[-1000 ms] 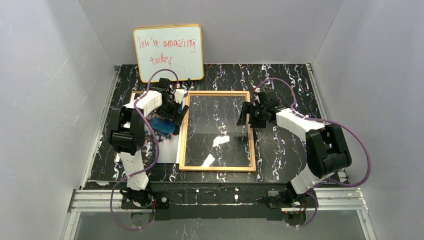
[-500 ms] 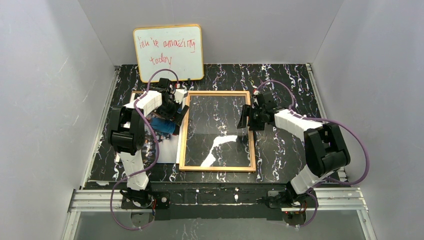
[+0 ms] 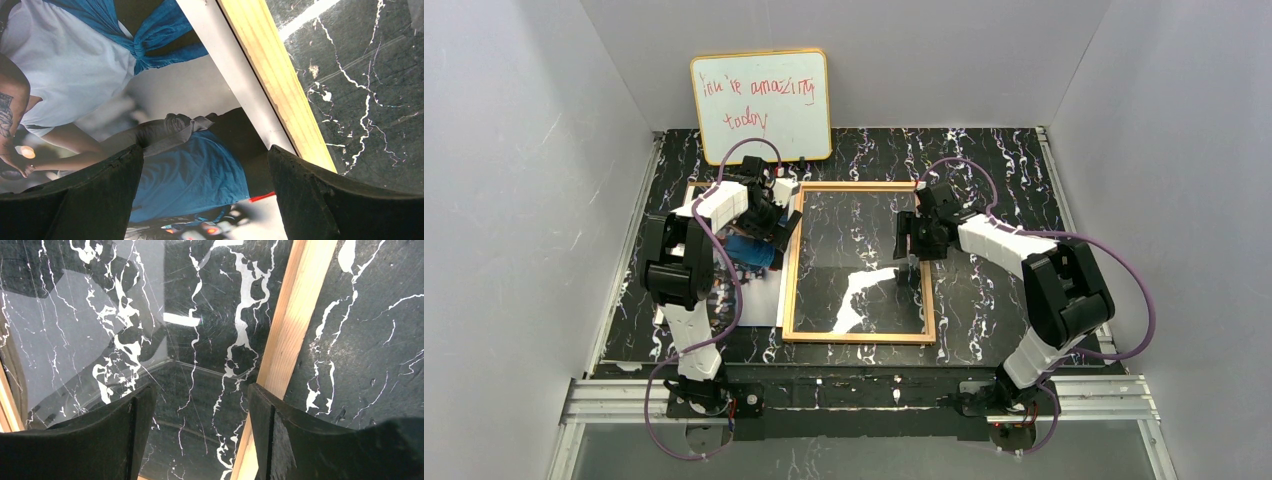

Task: Put the photo into the frame
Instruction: Place the photo frame item in the photo frame.

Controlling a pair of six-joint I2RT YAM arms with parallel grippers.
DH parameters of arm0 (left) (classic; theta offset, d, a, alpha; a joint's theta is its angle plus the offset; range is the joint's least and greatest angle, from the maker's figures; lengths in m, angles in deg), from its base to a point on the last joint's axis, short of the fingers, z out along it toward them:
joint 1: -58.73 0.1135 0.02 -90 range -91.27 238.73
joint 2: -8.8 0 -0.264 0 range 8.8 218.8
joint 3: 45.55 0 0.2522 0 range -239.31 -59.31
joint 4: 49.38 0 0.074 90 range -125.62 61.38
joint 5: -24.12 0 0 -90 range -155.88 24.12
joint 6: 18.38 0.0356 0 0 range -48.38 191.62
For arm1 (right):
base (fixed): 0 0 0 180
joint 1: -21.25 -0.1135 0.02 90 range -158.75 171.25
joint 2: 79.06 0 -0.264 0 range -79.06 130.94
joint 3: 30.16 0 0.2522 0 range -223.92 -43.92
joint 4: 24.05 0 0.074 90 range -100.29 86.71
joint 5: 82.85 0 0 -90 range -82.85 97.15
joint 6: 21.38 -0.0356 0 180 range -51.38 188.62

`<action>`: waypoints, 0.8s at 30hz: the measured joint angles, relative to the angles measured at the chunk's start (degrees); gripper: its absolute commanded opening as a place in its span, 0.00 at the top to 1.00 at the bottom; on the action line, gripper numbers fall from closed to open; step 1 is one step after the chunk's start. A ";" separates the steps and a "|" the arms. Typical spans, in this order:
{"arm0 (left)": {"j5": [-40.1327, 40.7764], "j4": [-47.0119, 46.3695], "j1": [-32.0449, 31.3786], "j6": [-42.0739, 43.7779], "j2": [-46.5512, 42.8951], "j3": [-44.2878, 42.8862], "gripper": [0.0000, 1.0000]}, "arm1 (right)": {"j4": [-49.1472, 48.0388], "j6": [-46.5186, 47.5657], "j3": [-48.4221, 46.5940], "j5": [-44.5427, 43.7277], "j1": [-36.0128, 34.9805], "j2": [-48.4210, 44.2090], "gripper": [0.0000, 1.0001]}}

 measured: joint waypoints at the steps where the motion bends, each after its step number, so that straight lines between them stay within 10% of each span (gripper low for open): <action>1: 0.00 0.00 0.00 0.02 0.00 0.00 0.08 | 0.04 0.00 -0.17 -0.31 -0.07 0.17 0.24; 24: 0.09 0.02 -0.02 0.11 0.00 0.00 0.08 | -2.12 -0.59 -0.74 -7.32 -0.94 3.32 0.23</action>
